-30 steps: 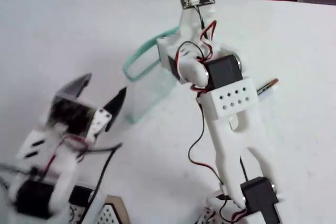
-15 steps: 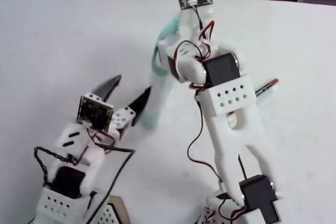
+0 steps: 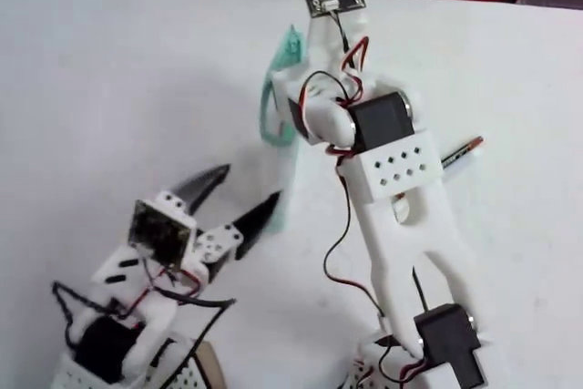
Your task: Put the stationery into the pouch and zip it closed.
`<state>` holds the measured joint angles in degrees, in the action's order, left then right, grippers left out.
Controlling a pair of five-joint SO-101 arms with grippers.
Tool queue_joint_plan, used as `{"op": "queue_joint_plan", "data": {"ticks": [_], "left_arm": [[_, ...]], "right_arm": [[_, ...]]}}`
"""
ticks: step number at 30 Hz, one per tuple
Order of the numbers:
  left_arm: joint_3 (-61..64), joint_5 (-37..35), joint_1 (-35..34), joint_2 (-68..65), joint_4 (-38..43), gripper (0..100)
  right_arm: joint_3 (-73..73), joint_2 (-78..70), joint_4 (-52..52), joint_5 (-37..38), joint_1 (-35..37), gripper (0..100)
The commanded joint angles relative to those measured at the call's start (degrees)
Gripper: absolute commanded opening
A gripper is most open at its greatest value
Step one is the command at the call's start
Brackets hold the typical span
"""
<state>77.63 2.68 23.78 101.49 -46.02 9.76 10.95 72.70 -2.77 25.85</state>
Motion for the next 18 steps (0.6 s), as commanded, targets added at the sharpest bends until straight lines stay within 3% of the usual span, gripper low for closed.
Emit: {"op": "queue_joint_plan", "data": {"ticks": [1,14,18], "left_arm": [[1.0,-4.7,1.7,-4.0,8.3,26],[0.8,-6.7,-1.9,-32.2,31.4,26],[0.8,-6.3,-4.5,-38.3,35.2,26]], "right_arm": [[1.1,0.2,0.4,0.3,0.6,17.3],[1.2,0.7,1.8,0.2,0.7,17.3],[1.2,0.7,2.9,0.2,0.7,17.3]]}}
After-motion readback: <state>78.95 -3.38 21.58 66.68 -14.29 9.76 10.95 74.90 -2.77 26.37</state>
